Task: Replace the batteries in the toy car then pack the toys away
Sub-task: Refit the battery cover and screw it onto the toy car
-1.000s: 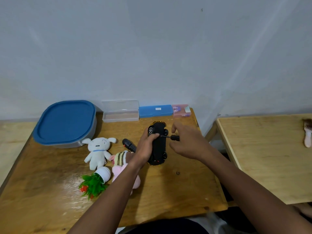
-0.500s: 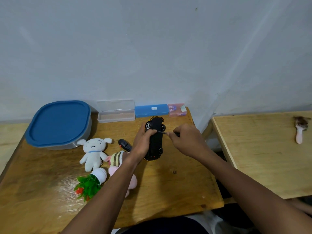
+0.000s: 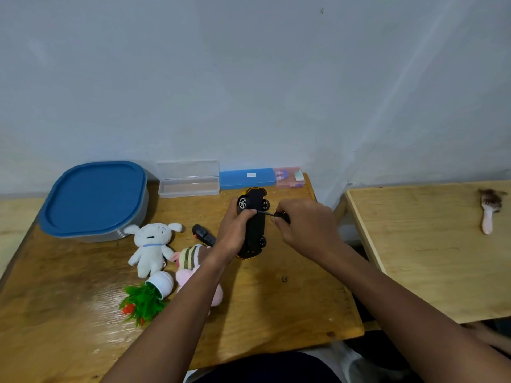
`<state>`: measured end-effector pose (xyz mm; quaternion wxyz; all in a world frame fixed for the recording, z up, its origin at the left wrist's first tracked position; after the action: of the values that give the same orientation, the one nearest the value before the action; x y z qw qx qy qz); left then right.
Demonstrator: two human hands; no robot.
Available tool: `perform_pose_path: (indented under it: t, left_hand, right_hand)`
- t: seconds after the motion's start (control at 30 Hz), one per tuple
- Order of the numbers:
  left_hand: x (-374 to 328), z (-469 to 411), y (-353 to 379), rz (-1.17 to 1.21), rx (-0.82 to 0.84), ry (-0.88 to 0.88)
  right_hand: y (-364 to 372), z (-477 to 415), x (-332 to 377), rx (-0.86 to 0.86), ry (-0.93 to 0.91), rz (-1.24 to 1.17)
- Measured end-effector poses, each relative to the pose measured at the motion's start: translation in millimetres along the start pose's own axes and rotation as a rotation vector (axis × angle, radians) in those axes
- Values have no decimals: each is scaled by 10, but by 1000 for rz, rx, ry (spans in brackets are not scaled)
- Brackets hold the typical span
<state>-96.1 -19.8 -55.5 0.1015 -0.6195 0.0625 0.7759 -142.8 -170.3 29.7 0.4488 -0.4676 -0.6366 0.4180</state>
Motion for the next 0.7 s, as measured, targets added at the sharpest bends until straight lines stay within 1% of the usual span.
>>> perform_pose_path:
  t: [0.07,0.13,0.27,0.37,0.43,0.6,0.7]
  left_hand:
    - [-20,13,-1,-22,-9,14]
    - [-37,26,-6,-32,-16,30]
    - [-70,38,-17,-76,4,58]
    - [-74,51,-11,-94,14,63]
    - [-69,51,3,-90,9,65]
    - [-73,50,33,-43,-8,24]
    - [-85,51,24,-30,-12,13]
  right_hand:
    - [37,18,-2,3,-7,30]
    - [94,13,-22,35,35,1]
    - [204,-3,-77,115,185,-286]
    - [239,13,-124,126,245,-380]
    - [231,23,-106,130,224,-367]
    - [96,16,-15,110,75,-327]
    - [46,30,-40,15,-21,-112]
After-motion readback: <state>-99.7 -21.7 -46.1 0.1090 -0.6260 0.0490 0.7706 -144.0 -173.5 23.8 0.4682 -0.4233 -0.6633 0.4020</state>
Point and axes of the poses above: each hand's wrist, its own z-axis away from the middle knuckle, its own y-axis out of the palm, x = y × z, the point moved 4 cm from there along -z, towards the middle knuckle, and after that the axes turned 2 degrees about -z, right-handed, at the moved point
